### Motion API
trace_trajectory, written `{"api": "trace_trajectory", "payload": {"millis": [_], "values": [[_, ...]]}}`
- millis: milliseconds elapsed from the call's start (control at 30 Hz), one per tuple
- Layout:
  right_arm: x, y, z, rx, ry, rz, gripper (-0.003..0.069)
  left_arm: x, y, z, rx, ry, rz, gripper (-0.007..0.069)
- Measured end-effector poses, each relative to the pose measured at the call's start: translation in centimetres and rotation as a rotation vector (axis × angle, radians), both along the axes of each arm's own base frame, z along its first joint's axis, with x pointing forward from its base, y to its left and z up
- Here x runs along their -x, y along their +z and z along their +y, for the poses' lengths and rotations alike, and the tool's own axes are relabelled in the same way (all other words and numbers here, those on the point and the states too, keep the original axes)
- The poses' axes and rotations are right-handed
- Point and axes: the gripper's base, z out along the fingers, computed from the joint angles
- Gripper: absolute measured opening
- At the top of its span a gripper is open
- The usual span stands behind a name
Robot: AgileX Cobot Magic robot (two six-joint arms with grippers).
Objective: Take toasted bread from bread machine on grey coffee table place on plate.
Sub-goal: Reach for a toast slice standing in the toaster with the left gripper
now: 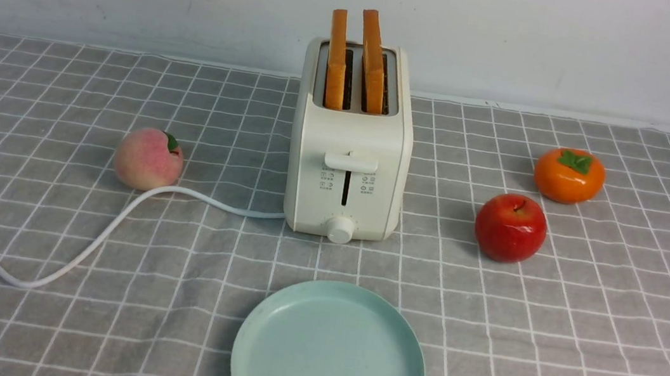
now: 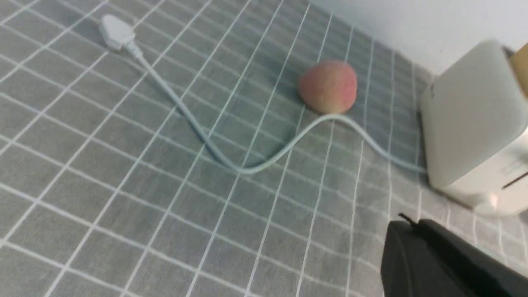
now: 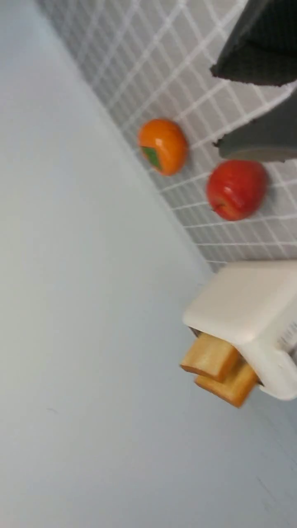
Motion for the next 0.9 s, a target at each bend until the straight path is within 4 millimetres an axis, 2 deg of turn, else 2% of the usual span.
{"api": "trace_trajectory", "payload": {"millis": [100,233,300,367,400,433,500,533,567,633,800,833,900], "values": [[0.7,2.7,0.7,-0.021,0.097,0.151,0.0162,-1.4,1.6,-0.6,-0.014,-0.085,0.070,-0.0014],[1.0,6.8,1.6,0.127,0.248,0.365,0.0083,-4.4,3.6,-1.9,0.026,-0.217,0.117,-0.0014],[0.3,8.5,2.3,0.236,0.360,0.490,0.0041,-6.3,4.2,-2.7,0.066,-0.295,0.136,-0.0014],[-0.1,9.1,2.6,0.278,0.406,0.545,0.0023,-7.3,4.4,-3.0,0.073,-0.328,0.141,-0.0014],[-1.3,9.6,2.9,0.337,0.461,0.633,0.0003,-9.1,4.4,-3.4,0.070,-0.379,0.142,-0.0014],[-1.7,9.6,3.0,0.360,0.474,0.655,0.0001,-9.7,4.4,-3.5,0.078,-0.396,0.140,-0.0014],[-3.5,9.3,3.2,0.400,0.489,0.735,0.0000,-12.5,4.2,-3.9,0.091,-0.434,0.138,-0.0014],[-3.6,9.2,3.2,0.402,0.489,0.741,0.0000,-12.7,4.1,-4.0,0.095,-0.437,0.144,-0.0014],[-4.6,8.8,3.2,0.418,0.489,0.787,0.0000,-14.6,4.1,-4.2,0.119,-0.452,0.142,-0.0014],[-5.3,8.5,3.3,0.425,0.485,0.810,0.0001,-16.8,4.1,-4.8,0.111,-0.486,0.144,-0.0014],[-6.1,8.4,3.3,0.425,0.476,0.796,0.0009,-20.8,4.5,-7.6,0.091,-0.561,0.122,-0.0014],[-6.1,8.5,3.3,0.425,0.475,0.794,0.0010,-20.8,4.7,-7.6,0.089,-0.560,0.114,-0.0014],[-6.3,8.6,3.3,0.423,0.466,0.772,0.0015,-22.9,4.9,-9.2,0.071,-0.589,0.093,-0.0014]]}}
